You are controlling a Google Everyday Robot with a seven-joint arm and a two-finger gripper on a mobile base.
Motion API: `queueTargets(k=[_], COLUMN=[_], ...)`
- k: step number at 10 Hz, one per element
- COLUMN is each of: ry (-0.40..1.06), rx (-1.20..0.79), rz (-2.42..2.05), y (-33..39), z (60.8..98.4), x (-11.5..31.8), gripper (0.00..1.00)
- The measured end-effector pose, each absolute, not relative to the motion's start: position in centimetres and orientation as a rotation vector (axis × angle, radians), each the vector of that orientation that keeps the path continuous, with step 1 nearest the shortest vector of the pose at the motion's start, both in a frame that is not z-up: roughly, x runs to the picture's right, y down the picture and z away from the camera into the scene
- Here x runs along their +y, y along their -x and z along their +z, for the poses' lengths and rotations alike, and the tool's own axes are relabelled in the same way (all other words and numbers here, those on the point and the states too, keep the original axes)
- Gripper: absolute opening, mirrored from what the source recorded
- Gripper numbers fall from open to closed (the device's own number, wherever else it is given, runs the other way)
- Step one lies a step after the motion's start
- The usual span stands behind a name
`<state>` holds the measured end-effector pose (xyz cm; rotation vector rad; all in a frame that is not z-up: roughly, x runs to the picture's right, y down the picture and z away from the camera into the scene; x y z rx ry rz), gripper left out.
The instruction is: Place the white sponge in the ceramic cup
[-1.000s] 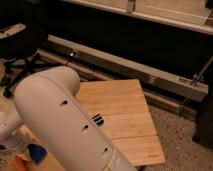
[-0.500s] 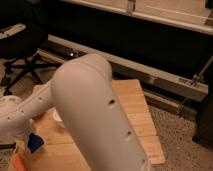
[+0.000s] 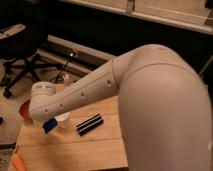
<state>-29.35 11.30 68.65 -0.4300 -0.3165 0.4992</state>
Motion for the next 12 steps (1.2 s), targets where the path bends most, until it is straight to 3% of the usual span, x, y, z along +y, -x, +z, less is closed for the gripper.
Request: queueTargets(k=[5,12], ry=[0.367,0.348], rx=[-0.409,-0.418], rz=[0.506,0.537], y=[28.5,27.3], z=[65.7,69.7], x=[7.3,6.3], gripper=[0.0,0.0])
